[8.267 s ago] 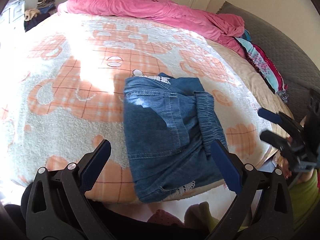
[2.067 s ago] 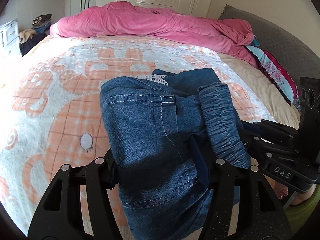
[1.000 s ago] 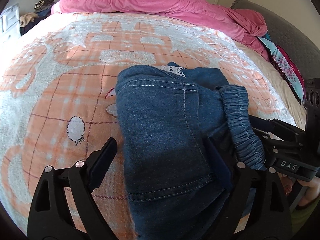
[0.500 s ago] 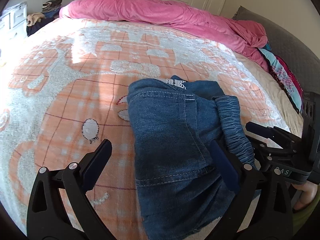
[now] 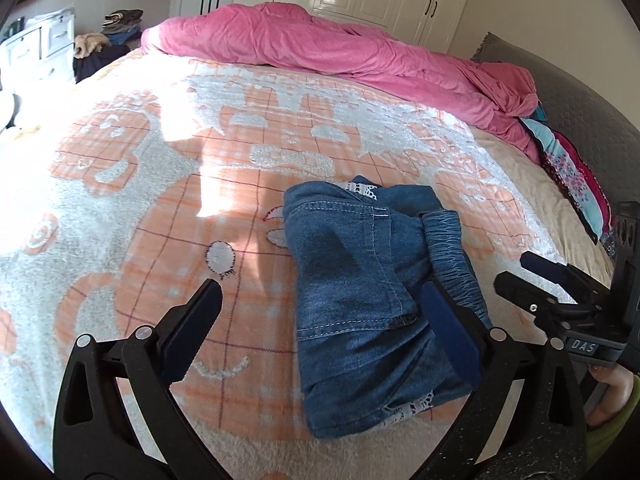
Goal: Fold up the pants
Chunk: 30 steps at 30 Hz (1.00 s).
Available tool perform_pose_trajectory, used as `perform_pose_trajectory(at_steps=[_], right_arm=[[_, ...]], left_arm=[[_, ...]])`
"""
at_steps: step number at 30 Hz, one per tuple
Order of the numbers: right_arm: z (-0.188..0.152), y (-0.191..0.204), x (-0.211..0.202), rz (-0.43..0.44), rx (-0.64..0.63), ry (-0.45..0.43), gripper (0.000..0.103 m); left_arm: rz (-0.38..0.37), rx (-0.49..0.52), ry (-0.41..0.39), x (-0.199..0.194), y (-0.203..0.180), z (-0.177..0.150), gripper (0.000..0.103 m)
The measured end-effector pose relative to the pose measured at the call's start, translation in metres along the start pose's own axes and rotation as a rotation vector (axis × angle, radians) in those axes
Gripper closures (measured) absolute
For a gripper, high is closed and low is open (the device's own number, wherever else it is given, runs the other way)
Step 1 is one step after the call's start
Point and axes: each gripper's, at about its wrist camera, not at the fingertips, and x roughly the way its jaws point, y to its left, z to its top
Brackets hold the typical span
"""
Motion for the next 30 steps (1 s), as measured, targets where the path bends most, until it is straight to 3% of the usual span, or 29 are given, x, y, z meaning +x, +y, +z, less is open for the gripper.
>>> perform_pose_trajectory(at_steps=[12, 30], right_arm=[[0.003, 0.008, -0.036, 0.005, -0.016, -0.076, 0.006], [0.004, 0.007, -0.035, -0.012, -0.002, -0.066, 0.005]], left_arm=[[0.049, 0.018, -0.044, -0.030, -0.004, -0.001, 0.010], [0.075, -0.008, -0.043, -0.028, -0.001, -0.001, 0.010]])
